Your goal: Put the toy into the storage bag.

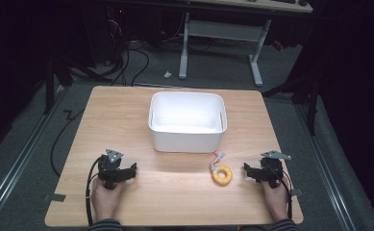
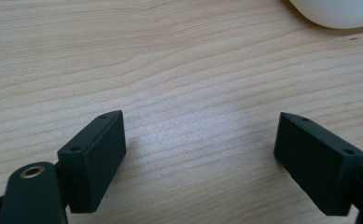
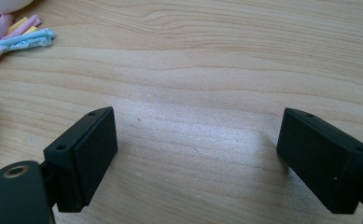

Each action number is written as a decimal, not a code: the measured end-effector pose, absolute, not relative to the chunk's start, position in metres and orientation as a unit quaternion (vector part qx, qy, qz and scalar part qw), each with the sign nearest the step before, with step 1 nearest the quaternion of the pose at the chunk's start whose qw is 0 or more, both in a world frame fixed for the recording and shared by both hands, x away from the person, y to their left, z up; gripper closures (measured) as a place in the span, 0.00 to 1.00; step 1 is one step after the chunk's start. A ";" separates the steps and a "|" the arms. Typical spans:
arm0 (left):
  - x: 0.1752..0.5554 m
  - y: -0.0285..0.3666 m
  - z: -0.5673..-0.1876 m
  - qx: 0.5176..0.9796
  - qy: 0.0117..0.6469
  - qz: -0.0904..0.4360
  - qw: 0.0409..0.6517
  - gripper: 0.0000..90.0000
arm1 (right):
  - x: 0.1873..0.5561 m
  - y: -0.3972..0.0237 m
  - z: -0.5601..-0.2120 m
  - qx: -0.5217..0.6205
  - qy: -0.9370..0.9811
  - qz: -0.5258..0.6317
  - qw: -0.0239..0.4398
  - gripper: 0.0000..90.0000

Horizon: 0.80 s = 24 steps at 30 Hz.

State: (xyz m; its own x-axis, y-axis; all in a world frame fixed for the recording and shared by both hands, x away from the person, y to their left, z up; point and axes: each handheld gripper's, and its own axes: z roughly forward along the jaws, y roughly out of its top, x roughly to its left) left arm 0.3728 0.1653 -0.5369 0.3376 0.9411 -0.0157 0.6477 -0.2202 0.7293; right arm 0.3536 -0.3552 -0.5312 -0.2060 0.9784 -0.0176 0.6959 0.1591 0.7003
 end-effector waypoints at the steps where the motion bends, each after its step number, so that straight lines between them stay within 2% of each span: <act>1: 0.373 0.165 -0.537 0.749 0.531 0.223 0.329 0.19 | 0.354 -0.355 -0.531 0.581 0.721 0.289 0.245 0.14; 24: 0.372 0.165 -0.537 0.748 0.531 0.223 0.329 0.19 | 0.353 -0.354 -0.531 0.584 0.718 0.287 0.247 0.14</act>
State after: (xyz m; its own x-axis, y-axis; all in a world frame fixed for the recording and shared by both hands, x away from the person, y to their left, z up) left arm 0.3723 0.1654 -0.5370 0.3372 0.9413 -0.0149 0.6470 -0.2202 0.7300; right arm 0.3526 -0.3541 -0.5312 -0.1947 0.9807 -0.0191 0.6969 0.1520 0.7009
